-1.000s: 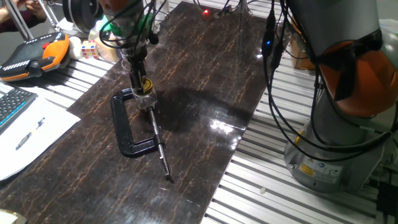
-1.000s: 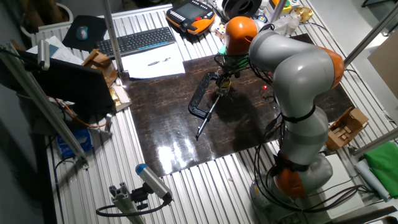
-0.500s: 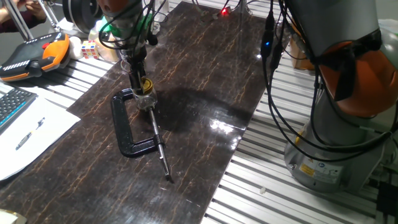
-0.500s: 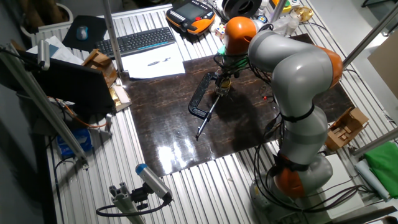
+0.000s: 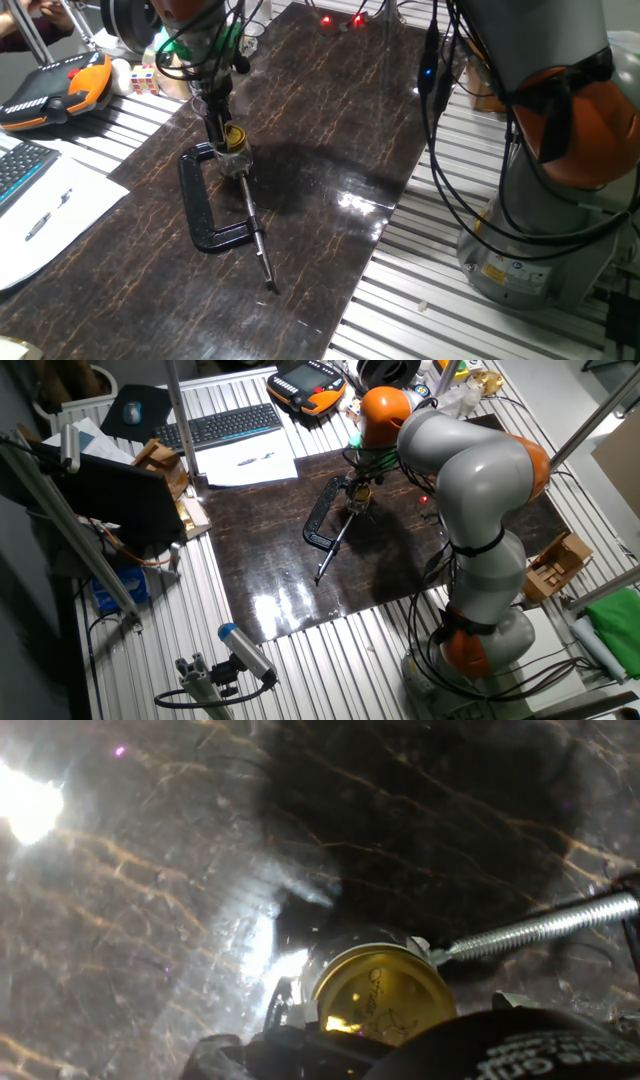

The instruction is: Unscrew the lid from the jar

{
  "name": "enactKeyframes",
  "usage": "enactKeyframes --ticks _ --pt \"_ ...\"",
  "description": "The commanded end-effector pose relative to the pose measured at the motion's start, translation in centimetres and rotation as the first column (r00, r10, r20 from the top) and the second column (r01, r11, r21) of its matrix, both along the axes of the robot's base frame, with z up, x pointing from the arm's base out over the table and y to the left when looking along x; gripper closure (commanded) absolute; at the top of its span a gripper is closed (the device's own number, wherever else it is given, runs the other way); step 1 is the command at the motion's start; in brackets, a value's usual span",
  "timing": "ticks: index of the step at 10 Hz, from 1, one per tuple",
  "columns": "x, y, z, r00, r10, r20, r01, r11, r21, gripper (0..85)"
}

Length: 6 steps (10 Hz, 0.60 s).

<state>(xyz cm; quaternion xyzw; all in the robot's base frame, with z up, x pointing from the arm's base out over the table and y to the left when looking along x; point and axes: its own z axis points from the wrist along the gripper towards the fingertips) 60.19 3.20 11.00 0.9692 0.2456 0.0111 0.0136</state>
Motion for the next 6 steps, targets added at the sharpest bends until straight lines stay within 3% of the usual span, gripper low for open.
enactKeyframes --ticks 1,6 --pt "0.10 -0.03 -0.15 1.000 0.000 0.000 0.000 1.000 0.003 0.0" --pt "-0.07 -0.14 -0.51 1.000 -0.014 -0.011 0.014 1.000 0.006 0.0"
